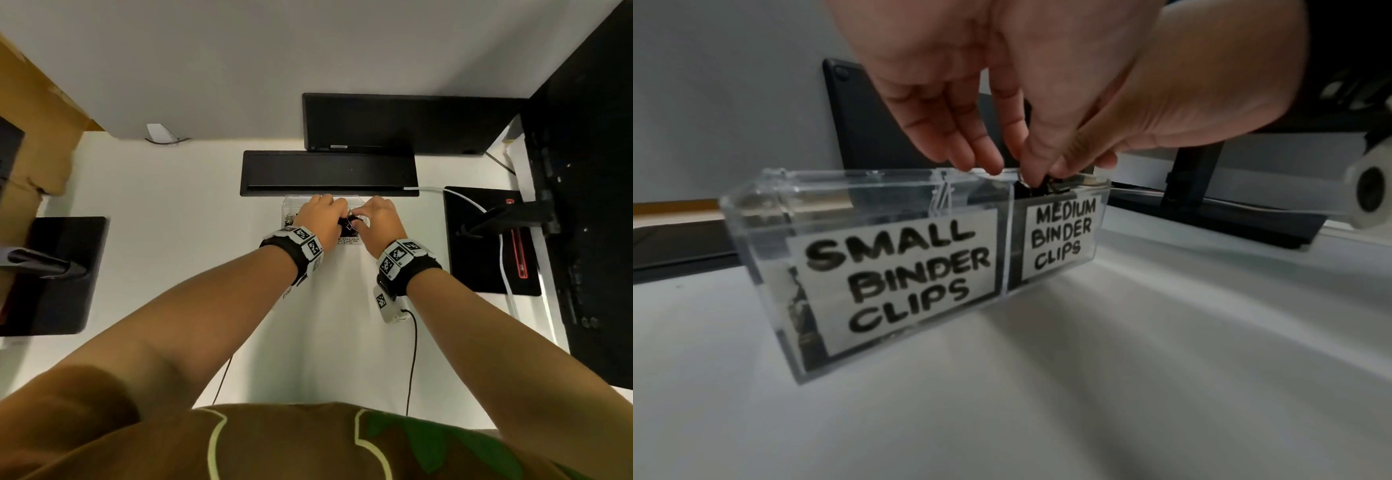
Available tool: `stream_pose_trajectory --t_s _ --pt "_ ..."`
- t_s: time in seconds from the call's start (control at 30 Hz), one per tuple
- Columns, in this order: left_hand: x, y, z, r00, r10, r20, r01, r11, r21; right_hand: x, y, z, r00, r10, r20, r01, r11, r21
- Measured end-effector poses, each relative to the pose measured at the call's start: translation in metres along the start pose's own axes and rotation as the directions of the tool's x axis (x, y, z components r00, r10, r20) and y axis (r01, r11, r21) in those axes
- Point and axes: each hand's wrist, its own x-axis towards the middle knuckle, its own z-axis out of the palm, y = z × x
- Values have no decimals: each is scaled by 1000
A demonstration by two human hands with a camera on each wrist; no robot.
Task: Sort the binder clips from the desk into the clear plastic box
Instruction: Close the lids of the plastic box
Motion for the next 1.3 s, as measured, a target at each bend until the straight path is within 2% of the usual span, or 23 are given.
stream_pose_trajectory --t_s 0.17,0.27,0.33,0.4,0.5,0.6,0.63,0.7,0.77,0.8,0.9,0.97,1.07,1.13,1.2,1.3 --pt "6 -8 7 1000 -4 -15 5 997 78 0 1 4 998 38 -45 -35 996 82" --pt "6 -13 9 999 50 9 -50 982 183 2 3 9 1000 15 18 -16 1000 20" --pt "4 -15 9 997 80 1 -79 980 181 4 4 7 999 19 38 -20 999 28" --pt "1 -17 4 996 25 -86 -18 996 88 8 6 2 999 44 -4 -43 996 80" --pt "-3 -31 -8 950 -212 -229 191 975 -109 16 12 -7 991 114 -74 -102 983 150" --pt "-5 -53 -18 831 -514 -212 423 831 -361 29 19 -7 974 224 -41 -215 964 155" --pt "-5 -58 -20 791 -593 -150 487 759 -433 31 18 -7 970 242 17 -242 965 97" --pt "-4 -67 -22 747 -663 46 570 605 -556 32 10 -8 937 308 165 -319 947 39" --pt "-3 -69 -22 729 -649 217 598 450 -663 34 3 -10 903 342 262 -377 921 96" --pt "-1 -72 -20 730 -632 260 580 372 -724 35 1 -11 895 345 283 -396 906 150" --pt "1 -75 -25 749 -605 270 448 162 -879 37 -2 -16 904 336 265 -420 816 398" --pt "-1 -70 -38 763 -604 230 363 106 -926 33 0 -19 906 340 253 -423 759 496" --pt "-7 -70 -42 768 -625 141 318 181 -931 21 6 -21 919 322 226 -394 740 546" --pt "-17 -70 -37 775 -624 98 359 308 -881 9 12 -14 940 274 203 -341 784 519" --pt "-29 -67 -26 809 -583 69 400 460 -793 -3 21 -2 966 216 145 -259 861 438" --pt "-45 -64 -7 865 -502 -22 341 620 -707 -14 26 11 988 149 31 -151 942 300"
